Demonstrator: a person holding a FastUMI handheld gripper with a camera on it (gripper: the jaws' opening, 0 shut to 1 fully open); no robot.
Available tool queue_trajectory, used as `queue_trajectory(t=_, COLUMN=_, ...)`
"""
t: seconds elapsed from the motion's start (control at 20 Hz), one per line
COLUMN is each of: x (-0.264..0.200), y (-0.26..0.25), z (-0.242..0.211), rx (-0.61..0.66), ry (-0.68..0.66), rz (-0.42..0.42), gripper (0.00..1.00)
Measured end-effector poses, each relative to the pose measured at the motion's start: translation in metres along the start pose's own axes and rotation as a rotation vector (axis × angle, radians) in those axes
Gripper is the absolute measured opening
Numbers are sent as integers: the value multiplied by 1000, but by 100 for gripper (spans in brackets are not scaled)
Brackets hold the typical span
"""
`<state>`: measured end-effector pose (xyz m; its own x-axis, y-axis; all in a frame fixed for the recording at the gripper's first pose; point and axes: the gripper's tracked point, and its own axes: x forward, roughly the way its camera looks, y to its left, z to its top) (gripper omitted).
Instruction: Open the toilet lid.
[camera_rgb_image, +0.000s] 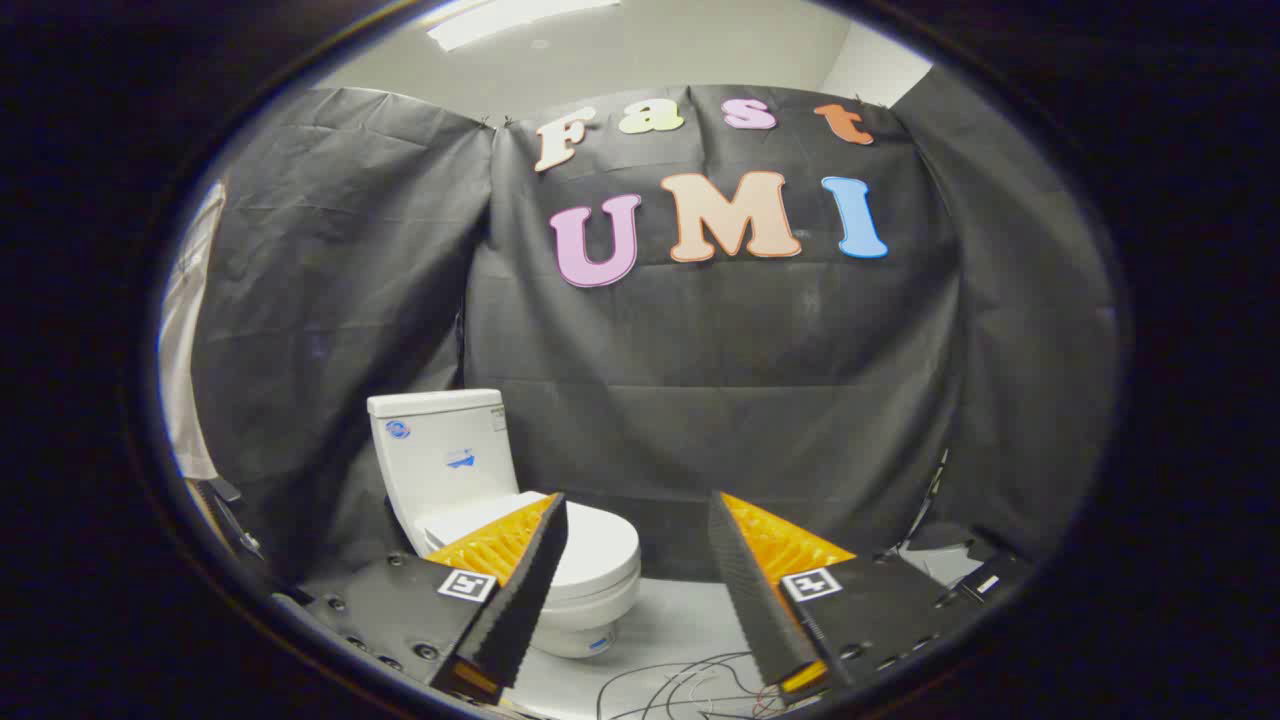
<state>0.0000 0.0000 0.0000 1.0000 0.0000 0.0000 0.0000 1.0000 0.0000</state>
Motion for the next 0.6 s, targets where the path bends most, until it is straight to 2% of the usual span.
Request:
queue_trajectory(t=0.2, x=25, y=7, z=-3, rx=1, ry=1, rz=23, gripper=84)
queue_trajectory(t=0.3, x=42, y=15, z=5, rx=-9, ry=-46, rz=40, gripper=84)
queue_trajectory(t=0.6, x=86, y=36, z=33, rx=-49, ry=-203, rz=-77, gripper=84)
